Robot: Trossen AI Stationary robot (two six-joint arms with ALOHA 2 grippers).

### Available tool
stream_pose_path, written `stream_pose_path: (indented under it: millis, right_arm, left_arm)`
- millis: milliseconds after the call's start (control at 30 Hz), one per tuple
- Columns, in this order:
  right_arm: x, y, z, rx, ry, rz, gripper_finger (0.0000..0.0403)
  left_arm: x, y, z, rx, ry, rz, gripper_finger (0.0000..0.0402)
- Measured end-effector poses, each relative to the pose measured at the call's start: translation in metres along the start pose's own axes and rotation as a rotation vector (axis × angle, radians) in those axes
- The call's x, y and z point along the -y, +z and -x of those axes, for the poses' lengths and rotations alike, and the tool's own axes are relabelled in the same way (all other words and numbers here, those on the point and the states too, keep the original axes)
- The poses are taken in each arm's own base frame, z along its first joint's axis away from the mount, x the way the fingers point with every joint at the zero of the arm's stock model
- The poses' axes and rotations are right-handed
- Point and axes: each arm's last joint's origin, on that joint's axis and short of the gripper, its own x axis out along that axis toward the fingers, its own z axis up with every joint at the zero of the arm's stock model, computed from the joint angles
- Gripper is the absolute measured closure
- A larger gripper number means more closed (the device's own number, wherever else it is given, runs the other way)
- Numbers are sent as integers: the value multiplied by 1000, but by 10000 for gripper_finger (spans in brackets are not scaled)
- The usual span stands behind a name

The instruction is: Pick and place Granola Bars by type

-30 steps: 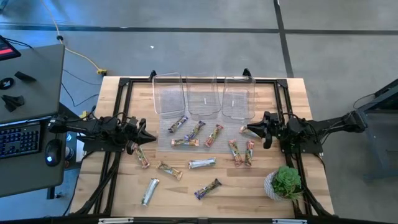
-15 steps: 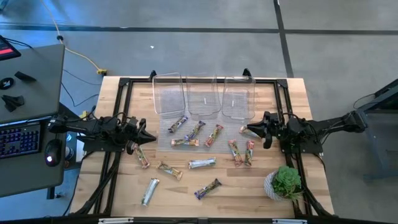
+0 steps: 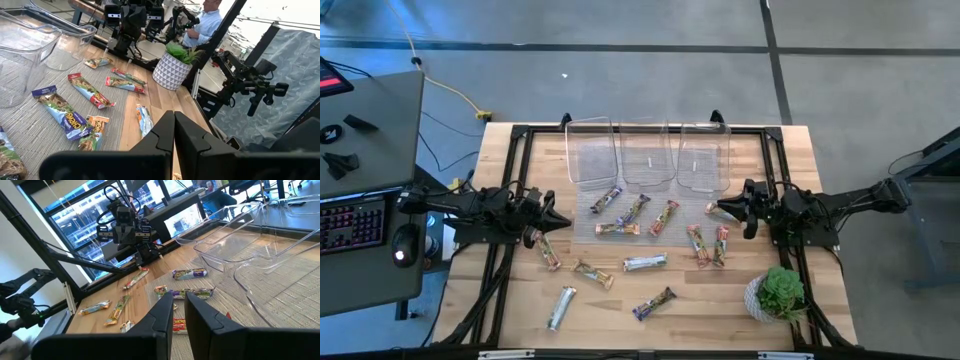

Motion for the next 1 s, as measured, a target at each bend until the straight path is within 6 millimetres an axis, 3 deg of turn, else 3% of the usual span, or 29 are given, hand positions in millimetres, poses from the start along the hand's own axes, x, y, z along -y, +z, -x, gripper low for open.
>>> stream_pose_path:
  millis: [767,1000]
  right_arm:
    - [0,0,0,3,-2,11,370]
    - [3,5,1,99,-154,119,370]
  left_arm:
    - [0,0,0,0,0,0,393]
    - [0,0,0,0,0,0,393]
